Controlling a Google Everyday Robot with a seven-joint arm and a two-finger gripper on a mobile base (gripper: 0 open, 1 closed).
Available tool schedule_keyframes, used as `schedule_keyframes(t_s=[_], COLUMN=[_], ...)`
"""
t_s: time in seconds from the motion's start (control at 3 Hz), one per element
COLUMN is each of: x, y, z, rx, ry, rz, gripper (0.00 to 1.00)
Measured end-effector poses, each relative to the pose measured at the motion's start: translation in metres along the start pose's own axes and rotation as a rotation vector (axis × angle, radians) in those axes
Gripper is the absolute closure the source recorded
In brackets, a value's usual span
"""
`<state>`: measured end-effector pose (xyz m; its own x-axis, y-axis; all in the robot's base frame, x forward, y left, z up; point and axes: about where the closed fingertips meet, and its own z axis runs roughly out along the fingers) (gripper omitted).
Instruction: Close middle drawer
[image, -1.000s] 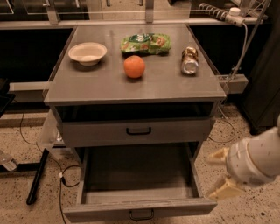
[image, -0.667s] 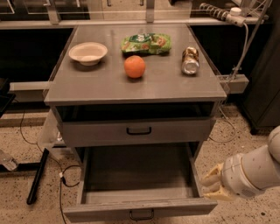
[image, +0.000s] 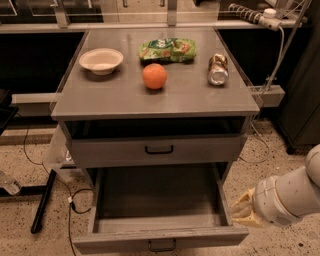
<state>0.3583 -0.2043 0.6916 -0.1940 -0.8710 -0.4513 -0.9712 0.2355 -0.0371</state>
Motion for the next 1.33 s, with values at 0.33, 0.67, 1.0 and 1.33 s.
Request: schedule_keyframes(t_s=[0.33,0.67,1.0,1.33], x=[0.005,0.023,0.046,0.072], y=[-0.001,-0.004,-0.009,-0.012], z=[0.021,0.072,0.127,0.172], rx=[-0.029,-0.070,-0.063,-0.018], ry=[-0.011,-0.037,-0.115,-0.207], rz=[0.024,0.070,0.102,0.106], gripper=[1.00,1.00,1.00,1.00])
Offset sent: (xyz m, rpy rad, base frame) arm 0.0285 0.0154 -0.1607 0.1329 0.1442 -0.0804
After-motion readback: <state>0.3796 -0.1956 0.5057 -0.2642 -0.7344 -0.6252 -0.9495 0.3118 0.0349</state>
